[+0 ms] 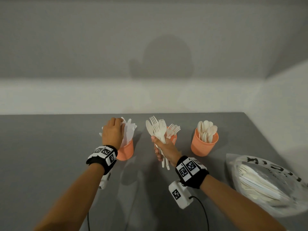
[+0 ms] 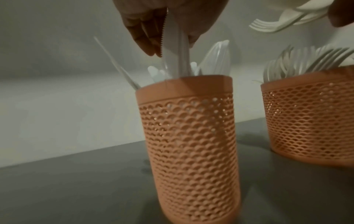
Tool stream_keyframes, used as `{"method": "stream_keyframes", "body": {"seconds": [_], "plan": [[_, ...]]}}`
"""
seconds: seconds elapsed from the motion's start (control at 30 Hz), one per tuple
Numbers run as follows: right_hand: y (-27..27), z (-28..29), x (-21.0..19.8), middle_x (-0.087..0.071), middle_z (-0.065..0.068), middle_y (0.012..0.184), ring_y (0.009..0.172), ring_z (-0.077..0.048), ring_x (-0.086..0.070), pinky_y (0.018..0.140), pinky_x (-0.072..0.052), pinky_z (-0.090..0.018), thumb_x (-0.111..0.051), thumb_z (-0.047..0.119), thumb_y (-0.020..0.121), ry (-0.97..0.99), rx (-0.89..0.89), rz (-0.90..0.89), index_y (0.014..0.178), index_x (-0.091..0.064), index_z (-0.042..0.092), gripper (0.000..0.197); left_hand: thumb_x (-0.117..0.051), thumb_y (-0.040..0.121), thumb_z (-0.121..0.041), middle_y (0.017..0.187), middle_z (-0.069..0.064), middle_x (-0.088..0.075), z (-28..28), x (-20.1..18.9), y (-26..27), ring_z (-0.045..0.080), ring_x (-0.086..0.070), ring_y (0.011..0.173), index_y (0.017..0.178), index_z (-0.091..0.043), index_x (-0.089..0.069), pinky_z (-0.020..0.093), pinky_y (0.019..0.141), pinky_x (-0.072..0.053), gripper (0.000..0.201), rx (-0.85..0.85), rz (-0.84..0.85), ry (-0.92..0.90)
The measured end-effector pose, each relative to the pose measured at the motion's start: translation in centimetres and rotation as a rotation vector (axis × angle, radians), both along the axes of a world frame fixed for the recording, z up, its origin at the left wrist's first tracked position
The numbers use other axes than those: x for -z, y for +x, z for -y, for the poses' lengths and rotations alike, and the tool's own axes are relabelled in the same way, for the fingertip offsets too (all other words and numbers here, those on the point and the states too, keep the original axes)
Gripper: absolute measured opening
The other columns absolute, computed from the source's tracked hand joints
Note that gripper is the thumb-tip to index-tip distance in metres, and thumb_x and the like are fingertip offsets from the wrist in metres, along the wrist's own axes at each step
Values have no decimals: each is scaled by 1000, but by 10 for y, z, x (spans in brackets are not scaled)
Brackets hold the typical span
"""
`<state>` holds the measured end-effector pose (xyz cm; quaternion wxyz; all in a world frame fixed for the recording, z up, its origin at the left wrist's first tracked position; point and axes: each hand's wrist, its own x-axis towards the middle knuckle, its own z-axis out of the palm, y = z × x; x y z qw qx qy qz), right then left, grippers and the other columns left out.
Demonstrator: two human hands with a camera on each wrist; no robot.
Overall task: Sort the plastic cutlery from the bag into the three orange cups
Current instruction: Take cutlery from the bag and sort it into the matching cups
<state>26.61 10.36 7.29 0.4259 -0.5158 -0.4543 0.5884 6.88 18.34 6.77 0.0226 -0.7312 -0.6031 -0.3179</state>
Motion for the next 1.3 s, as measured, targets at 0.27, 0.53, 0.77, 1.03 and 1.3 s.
{"method": "stream_keyframes", "body": {"seconds": [0.27,0.53,0.77,1.03,1.3], "plan": [[5,2,3,-45,-2,55,37,-9,-43,38,-40,-21,-49,38,95,-15,7,-17,93,-49,13,25,-20,97,-43,128,19,-53,-7,-5,2,33,-38,131,119,4,-54,48,114,-14,62,-99,-198,-260],[15,5,-6,-49,6,46,39,-11,-47,41,-44,-23,-56,36,91,21,-23,-89,105,-46,12,30,-40,86,-54,146,10,-36,34,-55,42,22,-37,133,146,-10,-21,33,108,-33,76,176,515,-77],[15,21,-17,-49,4,39,32,-8,-44,37,-41,-19,-53,14,93,-15,-186,-41,86,-51,8,10,-60,88,-17,106,24,-63,82,-55,95,12,-69,68,122,6,-49,23,61,-54,42,461,1058,-767],[34,31,-22,-63,5,50,50,-6,-61,58,-53,-17,-53,6,91,-84,-293,110,73,-59,9,19,-58,86,-12,87,21,-69,90,-40,125,27,-68,76,100,5,-64,33,70,-55,23,189,1101,-709],[40,43,-16,-45,-2,49,34,-9,-43,39,-40,-21,-53,12,93,79,-46,191,74,-51,14,19,-60,87,-29,71,9,-68,94,-49,146,19,-61,55,83,-4,-66,21,45,-47,26,257,1090,-772]]}}
